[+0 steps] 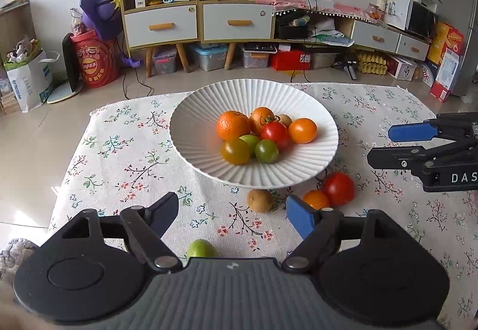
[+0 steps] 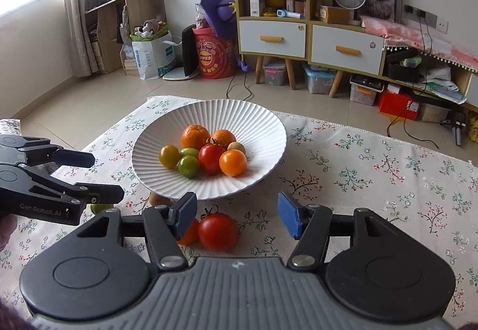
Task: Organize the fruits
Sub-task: 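Withdraw both tools from the plate back over the table, then grasp a small tan fruit with the left tool while the right tool grasps a brown kiwi, then carry the tan fruit and kiwi into the white plate and open both tools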
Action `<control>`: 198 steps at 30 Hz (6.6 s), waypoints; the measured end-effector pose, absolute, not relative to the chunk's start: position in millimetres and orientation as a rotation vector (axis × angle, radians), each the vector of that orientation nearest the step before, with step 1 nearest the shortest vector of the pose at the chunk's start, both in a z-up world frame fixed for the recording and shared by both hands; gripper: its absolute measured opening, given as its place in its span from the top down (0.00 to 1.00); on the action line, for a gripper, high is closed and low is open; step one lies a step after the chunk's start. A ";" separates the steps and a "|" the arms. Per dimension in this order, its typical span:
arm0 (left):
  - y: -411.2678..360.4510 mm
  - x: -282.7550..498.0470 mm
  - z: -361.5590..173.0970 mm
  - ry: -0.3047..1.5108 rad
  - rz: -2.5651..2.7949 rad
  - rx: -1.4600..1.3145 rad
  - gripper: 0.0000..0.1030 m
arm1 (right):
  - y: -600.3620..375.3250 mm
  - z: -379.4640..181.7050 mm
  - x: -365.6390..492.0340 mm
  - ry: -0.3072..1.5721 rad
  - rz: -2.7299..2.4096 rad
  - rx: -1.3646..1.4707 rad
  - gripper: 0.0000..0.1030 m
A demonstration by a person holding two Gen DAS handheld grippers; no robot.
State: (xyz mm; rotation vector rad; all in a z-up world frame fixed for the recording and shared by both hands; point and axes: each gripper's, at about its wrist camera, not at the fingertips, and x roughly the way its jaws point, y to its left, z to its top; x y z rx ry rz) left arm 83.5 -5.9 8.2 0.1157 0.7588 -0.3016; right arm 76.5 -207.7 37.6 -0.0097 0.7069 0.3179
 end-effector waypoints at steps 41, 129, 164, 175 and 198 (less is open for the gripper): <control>0.6 11.6 -19.4 0.846 -0.400 0.227 0.03 | -177.3 10.1 20.8 0.810 0.453 -0.104 0.05; 22.7 32.7 -4.4 0.880 -0.348 0.096 0.77 | -138.7 34.9 63.9 0.810 0.480 -0.084 0.77; -46.1 112.0 1.0 0.775 -0.325 -0.037 0.77 | -173.6 33.6 128.2 0.812 0.199 0.209 0.78; -46.5 123.0 -5.9 0.794 -0.315 -0.085 0.77 | -176.6 27.8 128.4 0.838 0.179 0.224 0.77; -43.1 98.9 10.4 0.758 -0.341 0.009 0.23 | -190.2 46.1 103.4 0.767 0.220 0.127 0.37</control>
